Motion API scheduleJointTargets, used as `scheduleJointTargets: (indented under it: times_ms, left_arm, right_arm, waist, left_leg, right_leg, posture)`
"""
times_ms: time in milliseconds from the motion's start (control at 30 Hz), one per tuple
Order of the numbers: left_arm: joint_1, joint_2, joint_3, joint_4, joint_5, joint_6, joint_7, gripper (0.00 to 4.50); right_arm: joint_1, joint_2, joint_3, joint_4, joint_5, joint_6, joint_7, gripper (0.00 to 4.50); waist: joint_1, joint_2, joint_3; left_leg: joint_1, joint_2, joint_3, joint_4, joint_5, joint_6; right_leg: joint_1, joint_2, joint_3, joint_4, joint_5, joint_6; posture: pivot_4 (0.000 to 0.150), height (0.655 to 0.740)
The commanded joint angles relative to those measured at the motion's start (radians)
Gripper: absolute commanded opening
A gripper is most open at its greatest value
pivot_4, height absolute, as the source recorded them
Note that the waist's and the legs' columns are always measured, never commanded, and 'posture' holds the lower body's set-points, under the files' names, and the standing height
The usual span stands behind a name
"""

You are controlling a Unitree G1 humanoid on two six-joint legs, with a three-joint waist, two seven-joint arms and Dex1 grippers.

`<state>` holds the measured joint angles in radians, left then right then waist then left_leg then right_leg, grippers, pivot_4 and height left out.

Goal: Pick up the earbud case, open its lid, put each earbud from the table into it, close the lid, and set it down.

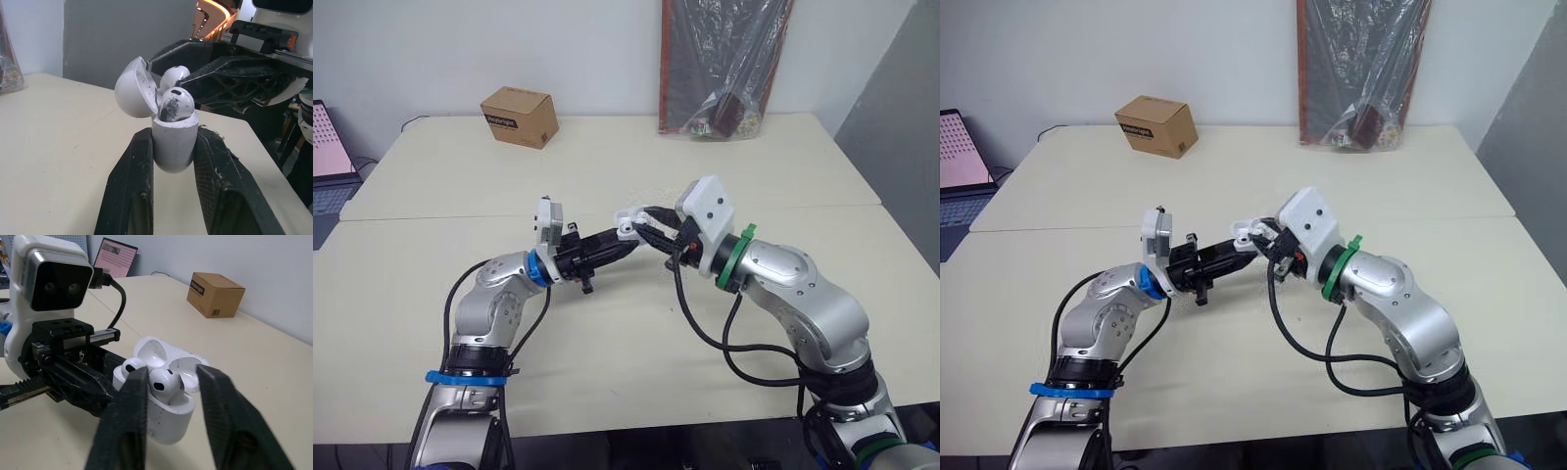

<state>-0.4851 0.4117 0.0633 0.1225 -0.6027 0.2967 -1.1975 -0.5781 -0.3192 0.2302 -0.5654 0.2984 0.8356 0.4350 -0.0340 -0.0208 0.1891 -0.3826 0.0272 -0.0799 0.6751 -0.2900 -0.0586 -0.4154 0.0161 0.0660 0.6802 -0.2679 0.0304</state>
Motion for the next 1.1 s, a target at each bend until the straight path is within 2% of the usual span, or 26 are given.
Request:
scheduleJointTargets:
  times_ms: [33, 67, 200, 367, 467, 700, 900, 1100]
  left_arm:
    - [-0.002, 0.008, 0.018, -0.050, -0.025, -0.018, -0.021, 0.78]
    - [0.000, 0.010, 0.017, -0.050, -0.023, -0.018, -0.024, 0.78]
    - [0.006, 0.018, 0.018, -0.045, -0.019, -0.019, -0.036, 0.78]
    - [0.007, 0.031, 0.017, -0.031, -0.009, -0.027, -0.056, 0.78]
    - [0.009, 0.042, 0.014, -0.029, -0.008, -0.030, -0.070, 0.78]
    - [0.009, 0.051, 0.007, -0.042, -0.014, -0.018, -0.091, 0.78]
    - [0.007, 0.057, 0.003, -0.061, -0.024, 0.004, -0.095, 0.78]
    - [0.011, 0.062, -0.001, -0.072, -0.025, 0.022, -0.096, 0.78]
  right_arm:
    - [-0.014, 0.019, -0.041, -0.016, 0.009, -0.018, -0.020, 2.77]
    - [-0.017, 0.021, -0.053, -0.013, 0.011, -0.020, -0.018, 3.13]
    - [-0.016, 0.024, -0.116, -0.035, 0.065, -0.027, 0.012, 3.13]
    - [-0.023, -0.003, -0.269, -0.090, 0.321, 0.078, 0.107, 3.13]
    - [-0.089, -0.028, -0.307, -0.030, 0.358, 0.113, 0.088, 2.53]
    - [-0.175, -0.096, -0.174, 0.178, 0.240, 0.028, 0.127, 0.01]
    - [-0.222, -0.115, -0.028, 0.327, 0.116, -0.068, 0.200, 0.01]
    - [-0.237, -0.086, 0.013, 0.355, 0.085, -0.106, 0.241, 0.01]
  waist:
    - [0.000, 0.000, 0.000]
    - [0.000, 0.000, 0.000]
    - [0.000, 0.000, 0.000]
    - [0.000, 0.000, 0.000]
    - [0.000, 0.000, 0.000]
    - [-0.001, 0.000, 0.000]
    - [-0.001, 0.000, 0.000]
    - [0.000, 0.000, 0.000]
  left_leg:
    - [0.000, 0.000, 0.000, 0.000, 0.000, 0.000]
    - [0.000, 0.000, 0.000, 0.000, 0.000, 0.000]
    - [0.000, 0.000, 0.000, 0.000, 0.000, 0.000]
    - [0.000, 0.000, 0.000, -0.001, 0.000, 0.000]
    - [0.000, 0.000, 0.000, -0.001, 0.000, 0.000]
    - [0.000, 0.000, 0.001, -0.001, 0.000, 0.000]
    - [-0.004, 0.000, 0.002, -0.001, 0.000, 0.000]
    - [-0.004, 0.000, 0.002, -0.004, 0.000, 0.000]
  right_leg:
    - [0.000, 0.000, 0.000, 0.000, 0.000, 0.000]
    - [0.000, 0.000, 0.000, 0.000, 0.000, 0.000]
    - [0.000, 0.000, 0.000, 0.000, 0.000, 0.000]
    - [0.000, 0.000, 0.000, 0.000, 0.000, 0.000]
    - [0.000, 0.000, 0.000, 0.000, 0.000, 0.000]
    - [0.000, 0.000, 0.001, 0.000, 0.000, 0.000]
    - [-0.005, 0.000, 0.002, 0.000, 0.000, 0.000]
    - [-0.006, 0.000, 0.001, 0.000, 0.000, 0.000]
  posture:
    - [0.150, 0.7400]
    - [0.150, 0.7400]
    - [0.150, 0.7400]
    - [0.150, 0.7400]
    - [0.150, 0.7400]
    - [0.150, 0.7400]
    - [0.150, 0.7400]
    - [0.150, 0.7400]
